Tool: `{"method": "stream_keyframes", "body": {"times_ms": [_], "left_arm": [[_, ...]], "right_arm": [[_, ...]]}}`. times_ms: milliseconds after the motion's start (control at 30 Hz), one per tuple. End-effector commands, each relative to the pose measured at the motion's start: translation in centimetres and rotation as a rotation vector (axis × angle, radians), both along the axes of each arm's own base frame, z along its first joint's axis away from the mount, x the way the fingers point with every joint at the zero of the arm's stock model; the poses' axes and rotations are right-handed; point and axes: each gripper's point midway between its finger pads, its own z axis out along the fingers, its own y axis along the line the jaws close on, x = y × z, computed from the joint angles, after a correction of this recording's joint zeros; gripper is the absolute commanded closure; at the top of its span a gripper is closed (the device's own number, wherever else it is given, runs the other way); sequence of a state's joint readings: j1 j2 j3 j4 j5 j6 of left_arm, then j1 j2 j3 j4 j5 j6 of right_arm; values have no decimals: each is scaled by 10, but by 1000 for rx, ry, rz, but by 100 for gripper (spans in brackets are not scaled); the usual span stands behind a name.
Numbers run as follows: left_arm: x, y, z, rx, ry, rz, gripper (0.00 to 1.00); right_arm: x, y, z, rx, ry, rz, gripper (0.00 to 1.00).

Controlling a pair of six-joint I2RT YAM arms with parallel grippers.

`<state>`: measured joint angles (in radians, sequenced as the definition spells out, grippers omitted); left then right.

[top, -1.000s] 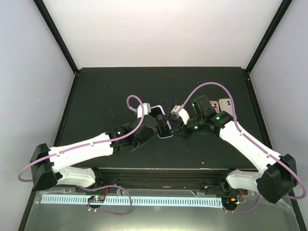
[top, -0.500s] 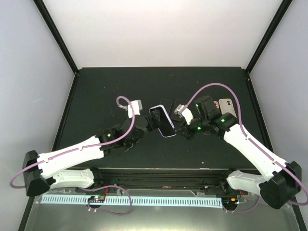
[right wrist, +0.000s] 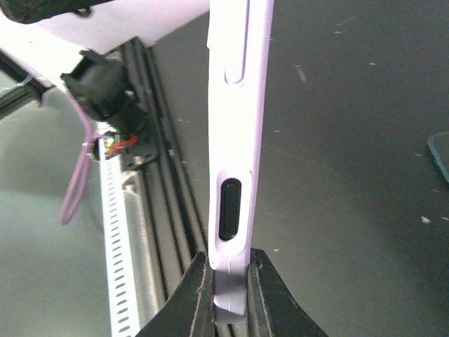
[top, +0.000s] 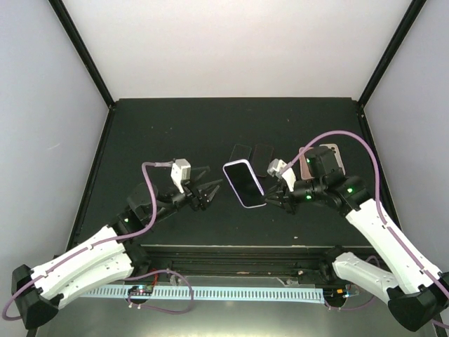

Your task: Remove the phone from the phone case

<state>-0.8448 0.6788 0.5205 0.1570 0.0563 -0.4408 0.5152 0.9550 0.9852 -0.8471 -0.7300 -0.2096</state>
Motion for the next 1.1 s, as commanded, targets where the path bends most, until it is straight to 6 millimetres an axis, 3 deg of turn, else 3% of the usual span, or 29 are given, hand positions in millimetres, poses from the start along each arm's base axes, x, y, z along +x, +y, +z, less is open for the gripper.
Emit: {"method": "stream_keyframes", "body": {"times_ms": [0, 300, 667, 833, 967, 1067], "left_arm": [[-40, -25, 38, -103, -167, -289, 20], [-46, -46, 44, -148, -150, -417, 39], [-57, -57, 45, -159, -147, -521, 68], [-59, -59, 45, -156, -146, -548, 89], [-65, -61, 50, -160, -162, -592, 95], [-69, -60, 55, -152, -172, -627, 98]], "right_arm": [[-30, 10, 38, 153, -18, 163, 99], [-50, 13, 47, 229, 45, 261, 99], [-42, 15, 42, 220, 46, 244, 99], [-40, 16, 40, 213, 47, 239, 99], [-38, 16, 43, 208, 27, 235, 99], [-38, 13, 44, 172, -16, 253, 78]]}}
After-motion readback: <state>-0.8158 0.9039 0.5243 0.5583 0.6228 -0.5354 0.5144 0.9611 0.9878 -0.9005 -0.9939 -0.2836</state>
